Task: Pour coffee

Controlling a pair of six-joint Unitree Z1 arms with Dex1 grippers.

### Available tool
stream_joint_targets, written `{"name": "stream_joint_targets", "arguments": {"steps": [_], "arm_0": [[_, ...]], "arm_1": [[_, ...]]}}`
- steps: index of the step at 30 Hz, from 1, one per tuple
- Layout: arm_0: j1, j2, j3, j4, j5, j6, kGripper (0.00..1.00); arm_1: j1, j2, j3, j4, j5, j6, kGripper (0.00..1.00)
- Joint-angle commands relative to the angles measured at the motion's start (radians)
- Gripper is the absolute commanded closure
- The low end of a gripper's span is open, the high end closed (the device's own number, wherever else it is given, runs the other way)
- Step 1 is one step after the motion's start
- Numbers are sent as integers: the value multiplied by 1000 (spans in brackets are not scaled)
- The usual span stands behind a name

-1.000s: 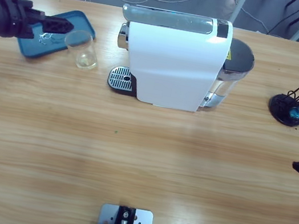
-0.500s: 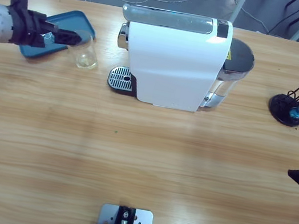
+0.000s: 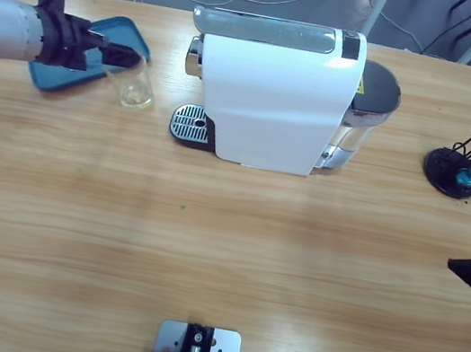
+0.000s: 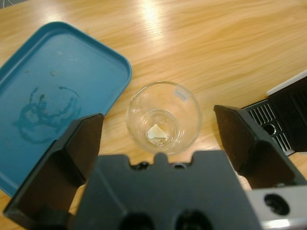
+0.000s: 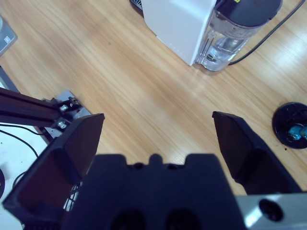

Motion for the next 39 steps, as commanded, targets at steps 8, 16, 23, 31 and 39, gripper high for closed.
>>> {"name": "stream_joint_targets", "arguments": {"steps": [8,16,23,31,39], "arm_0": [[11,108,-6,10,4,31,13],[11,160,-38,10,2,31,13],[11,190,-57,10,4,32,18],[11,210,-61,10,2,41,501],[11,159,-38,29,4,72,691]], "arm_1": [[-5,6,33,-23,-22,0,0],[-5,3,34,-23,-23,-2,0],[-5,5,33,-23,-23,-9,0],[-5,21,19,-23,-34,-19,0],[-5,40,4,-24,-44,-30,0]]}}
